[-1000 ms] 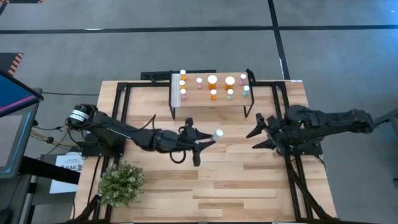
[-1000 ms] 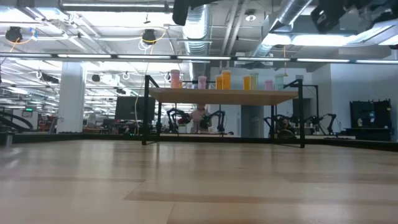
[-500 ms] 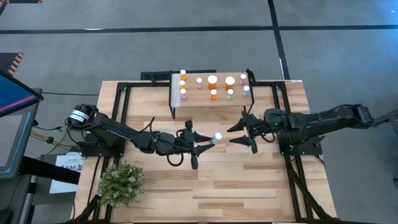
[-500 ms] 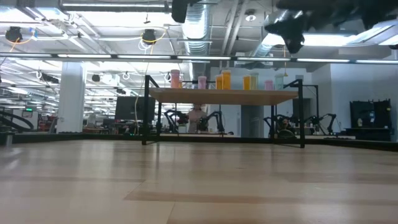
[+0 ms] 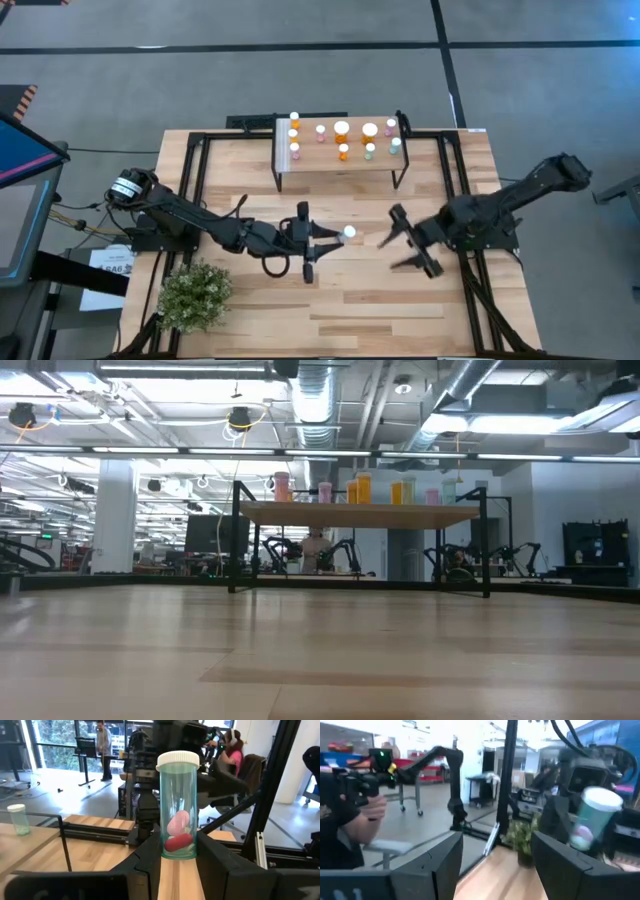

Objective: Pick and place medicine bottles onto shelf by color
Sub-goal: Put the small blue pill bottle on the shelf

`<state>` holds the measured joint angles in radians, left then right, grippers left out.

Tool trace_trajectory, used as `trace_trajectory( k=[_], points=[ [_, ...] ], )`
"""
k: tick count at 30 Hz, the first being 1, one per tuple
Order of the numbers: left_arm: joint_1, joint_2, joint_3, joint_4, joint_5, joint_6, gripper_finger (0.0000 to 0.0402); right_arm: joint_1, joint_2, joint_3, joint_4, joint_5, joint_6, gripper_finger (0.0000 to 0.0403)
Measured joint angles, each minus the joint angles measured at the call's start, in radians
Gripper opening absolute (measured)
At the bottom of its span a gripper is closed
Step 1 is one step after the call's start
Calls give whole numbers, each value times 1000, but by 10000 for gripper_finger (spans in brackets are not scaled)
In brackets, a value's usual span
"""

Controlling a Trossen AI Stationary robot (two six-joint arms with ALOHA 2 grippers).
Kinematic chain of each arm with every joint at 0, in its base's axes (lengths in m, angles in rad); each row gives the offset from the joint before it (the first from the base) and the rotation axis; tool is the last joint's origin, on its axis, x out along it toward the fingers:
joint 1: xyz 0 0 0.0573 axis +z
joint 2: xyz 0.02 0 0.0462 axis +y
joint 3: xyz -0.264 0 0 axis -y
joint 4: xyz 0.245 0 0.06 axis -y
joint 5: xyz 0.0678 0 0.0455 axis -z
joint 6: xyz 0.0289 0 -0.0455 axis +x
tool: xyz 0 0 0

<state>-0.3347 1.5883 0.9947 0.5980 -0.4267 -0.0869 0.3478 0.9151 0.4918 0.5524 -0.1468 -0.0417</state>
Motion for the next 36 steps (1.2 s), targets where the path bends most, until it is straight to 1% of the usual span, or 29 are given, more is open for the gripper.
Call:
trace_trajectory(
  k=[2,5,8,11,15,18,22,26,31,36],
  points=[
    [1,0,0,3,0,-8,85,48,29,-20,87,55,-18,255],
    [2,0,0,24,-1,-10,85,79,59,-30,113,176,-30,255],
    [2,0,0,57,-3,15,85,78,84,-30,122,294,-37,255],
    [10,0,0,65,-3,25,85,46,127,-30,129,354,7,255],
    [37,0,0,66,-3,24,85,-6,207,-30,222,358,73,255],
    [64,0,0,66,7,5,85,-30,261,-30,306,358,75,255],
    [83,0,0,64,52,0,85,-64,297,-30,357,356,116,255],
    [87,0,0,37,65,-1,85,-113,302,-30,346,355,213,255],
    [88,0,0,11,65,-2,85,-143,299,-30,366,303,192,255],
    [88,1,0,-6,65,-11,85,-131,298,-30,400,302,166,255]
  ],
)
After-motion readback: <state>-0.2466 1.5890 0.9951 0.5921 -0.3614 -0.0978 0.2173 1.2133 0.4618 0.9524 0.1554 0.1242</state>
